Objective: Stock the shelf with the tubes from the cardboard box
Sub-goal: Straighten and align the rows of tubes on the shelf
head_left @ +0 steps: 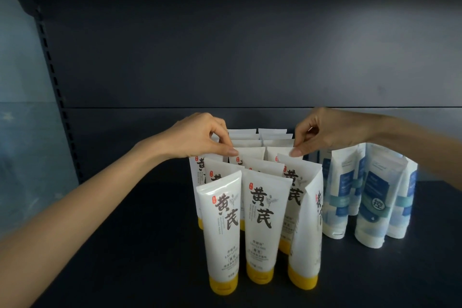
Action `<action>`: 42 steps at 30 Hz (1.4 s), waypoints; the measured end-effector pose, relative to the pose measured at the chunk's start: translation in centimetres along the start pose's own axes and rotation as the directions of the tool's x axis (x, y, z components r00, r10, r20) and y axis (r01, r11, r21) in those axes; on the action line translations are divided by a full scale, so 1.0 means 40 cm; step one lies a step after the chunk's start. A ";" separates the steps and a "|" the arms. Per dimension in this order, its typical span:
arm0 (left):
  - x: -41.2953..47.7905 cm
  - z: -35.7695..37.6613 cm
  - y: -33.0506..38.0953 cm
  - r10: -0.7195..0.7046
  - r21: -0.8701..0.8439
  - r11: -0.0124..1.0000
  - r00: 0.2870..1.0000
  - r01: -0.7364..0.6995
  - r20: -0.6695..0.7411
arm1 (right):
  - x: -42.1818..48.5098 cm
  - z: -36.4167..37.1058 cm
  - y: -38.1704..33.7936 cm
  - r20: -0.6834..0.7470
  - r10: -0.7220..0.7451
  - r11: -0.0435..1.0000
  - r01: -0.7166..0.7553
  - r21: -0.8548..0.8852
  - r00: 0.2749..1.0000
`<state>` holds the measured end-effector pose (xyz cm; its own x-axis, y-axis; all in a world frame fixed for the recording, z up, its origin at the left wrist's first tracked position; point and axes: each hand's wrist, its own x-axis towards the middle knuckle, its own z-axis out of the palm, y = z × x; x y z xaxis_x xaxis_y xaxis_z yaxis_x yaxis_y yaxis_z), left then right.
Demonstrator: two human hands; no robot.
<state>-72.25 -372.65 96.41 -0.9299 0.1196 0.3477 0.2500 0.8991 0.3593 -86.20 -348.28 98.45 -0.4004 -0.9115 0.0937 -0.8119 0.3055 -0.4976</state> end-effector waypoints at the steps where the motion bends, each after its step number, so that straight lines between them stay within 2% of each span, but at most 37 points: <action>1: -0.001 -0.001 -0.001 -0.006 0.000 1.000 1.000 0.006 0.003 | 0.001 -0.002 0.001 0.013 0.007 1.000 -0.007 0.003 1.000; 7: 0.000 -0.005 -0.004 -0.004 0.042 0.999 1.000 0.004 0.016 | 0.011 -0.015 -0.002 0.076 0.041 0.999 -0.040 -0.017 0.996; 11: 0.000 -0.038 -0.030 -0.026 -0.088 0.996 0.996 0.018 -0.091 | 0.021 -0.040 -0.007 -0.051 0.056 0.996 -0.060 -0.063 0.997; 14: 0.007 -0.061 -0.087 -0.076 0.003 0.997 0.984 0.078 -0.163 | 0.040 -0.049 -0.005 -0.143 0.052 0.991 -0.069 -0.117 0.988; 16: 0.010 -0.064 -0.131 -0.124 0.081 0.987 0.979 0.139 -0.163 | 0.058 -0.046 0.004 -0.159 0.053 0.981 -0.081 -0.175 0.986; 20: 0.016 -0.042 -0.185 -0.197 0.112 0.971 0.972 0.212 -0.131 | 0.083 -0.032 0.017 -0.169 0.061 0.964 -0.102 -0.247 0.984; 26: 0.017 -0.024 -0.198 -0.200 -0.048 0.980 0.966 0.194 -0.165 | 0.098 -0.020 0.016 -0.163 0.064 0.956 -0.107 -0.272 0.985; 34: 0.017 -0.003 -0.194 -0.177 -0.133 0.980 0.956 0.149 -0.232 | 0.098 -0.019 0.013 -0.165 0.041 0.957 -0.086 -0.276 0.985; 42: 0.013 -0.013 -0.184 -0.244 -0.203 0.956 0.959 0.213 -0.141 | 0.084 -0.017 -0.039 -0.153 -0.050 0.977 0.017 -0.213 0.987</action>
<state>-74.44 -379.41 94.40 -0.9153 -0.1642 0.3679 0.0951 0.7993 0.5933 -86.57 -351.63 100.11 -0.4194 -0.8729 0.2492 -0.8903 0.3418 -0.3008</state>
